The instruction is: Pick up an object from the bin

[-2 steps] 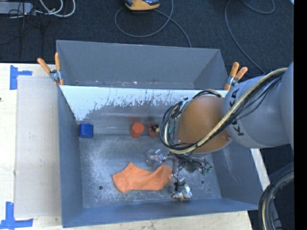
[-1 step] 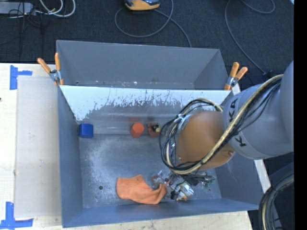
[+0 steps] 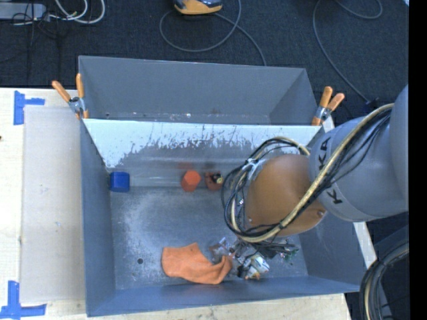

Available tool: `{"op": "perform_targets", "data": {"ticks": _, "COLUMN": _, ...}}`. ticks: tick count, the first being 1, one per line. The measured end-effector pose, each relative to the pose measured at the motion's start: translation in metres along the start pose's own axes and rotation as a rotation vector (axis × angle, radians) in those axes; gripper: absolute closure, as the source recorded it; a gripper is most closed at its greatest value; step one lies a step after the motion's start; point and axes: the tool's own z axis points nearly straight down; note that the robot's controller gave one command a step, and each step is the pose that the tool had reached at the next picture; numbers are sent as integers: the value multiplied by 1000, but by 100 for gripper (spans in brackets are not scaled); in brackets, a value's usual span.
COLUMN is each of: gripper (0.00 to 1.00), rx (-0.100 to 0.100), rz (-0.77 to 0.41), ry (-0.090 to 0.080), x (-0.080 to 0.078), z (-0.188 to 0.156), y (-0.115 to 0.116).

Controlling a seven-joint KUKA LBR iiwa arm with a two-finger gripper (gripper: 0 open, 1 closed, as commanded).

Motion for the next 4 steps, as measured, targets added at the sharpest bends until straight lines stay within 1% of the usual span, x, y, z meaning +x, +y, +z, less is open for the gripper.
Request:
{"op": "perform_targets", "data": {"ticks": 1, "gripper": 100, "rx": -6, "rz": -5, "ry": 7, "x": 7, "z": -47, "y": 5}}
{"op": "perform_targets", "data": {"ticks": 2, "gripper": 100, "rx": -2, "rz": -55, "ry": 1, "x": 1, "z": -98, "y": -8}}
{"op": "perform_targets", "data": {"ticks": 3, "gripper": 100, "rx": 3, "rz": -26, "ry": -4, "x": -14, "z": -56, "y": -15}}
{"op": "perform_targets", "data": {"ticks": 4, "gripper": 100, "rx": -3, "rz": -33, "ry": 0, "x": -13, "z": -147, "y": -10}}
